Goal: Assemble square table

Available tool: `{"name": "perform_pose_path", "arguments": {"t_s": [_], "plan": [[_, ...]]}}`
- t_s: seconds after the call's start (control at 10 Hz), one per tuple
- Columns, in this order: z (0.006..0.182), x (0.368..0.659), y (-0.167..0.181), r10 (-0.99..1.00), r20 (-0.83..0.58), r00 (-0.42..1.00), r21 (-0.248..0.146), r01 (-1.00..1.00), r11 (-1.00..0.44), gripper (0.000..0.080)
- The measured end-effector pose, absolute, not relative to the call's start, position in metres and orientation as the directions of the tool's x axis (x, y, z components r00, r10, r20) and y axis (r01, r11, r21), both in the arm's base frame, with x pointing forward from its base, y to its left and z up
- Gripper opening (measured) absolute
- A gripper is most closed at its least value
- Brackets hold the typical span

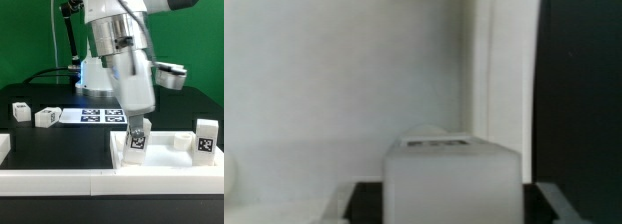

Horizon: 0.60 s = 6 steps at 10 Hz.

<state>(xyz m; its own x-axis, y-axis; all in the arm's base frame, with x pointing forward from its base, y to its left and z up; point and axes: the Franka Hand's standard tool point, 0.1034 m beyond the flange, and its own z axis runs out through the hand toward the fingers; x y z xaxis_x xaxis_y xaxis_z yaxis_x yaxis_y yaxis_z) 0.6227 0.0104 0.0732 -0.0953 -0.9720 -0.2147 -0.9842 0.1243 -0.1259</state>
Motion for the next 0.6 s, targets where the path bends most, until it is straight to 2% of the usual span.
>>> {"name": "perform_pose_path", "arguments": {"t_s": [0.1, 0.2, 0.3, 0.4, 0.5, 0.6], "plan": [[0.0731, 0.6225, 0.0099, -0.969, -0.221, -0.106, -0.124, -0.983, 0.135, 0.0292], [0.0728, 0.6221, 0.0102, -0.974, -0.217, -0.067, -0.131, -0.987, 0.097, 0.0392], [0.0724, 0.6219, 0.0111, -0.975, -0.216, -0.059, -0.132, -0.987, 0.089, 0.0392], [0.0706, 0.6202, 0.0116, -0.977, -0.195, 0.088, -0.153, -0.987, -0.058, 0.0531], [0.0699, 0.6195, 0.0127, -0.934, -0.168, 0.316, -0.169, -0.942, -0.289, 0.0612], [0.0697, 0.6208, 0.0149, -0.868, -0.147, 0.475, -0.18, -0.875, -0.449, 0.0612]]}}
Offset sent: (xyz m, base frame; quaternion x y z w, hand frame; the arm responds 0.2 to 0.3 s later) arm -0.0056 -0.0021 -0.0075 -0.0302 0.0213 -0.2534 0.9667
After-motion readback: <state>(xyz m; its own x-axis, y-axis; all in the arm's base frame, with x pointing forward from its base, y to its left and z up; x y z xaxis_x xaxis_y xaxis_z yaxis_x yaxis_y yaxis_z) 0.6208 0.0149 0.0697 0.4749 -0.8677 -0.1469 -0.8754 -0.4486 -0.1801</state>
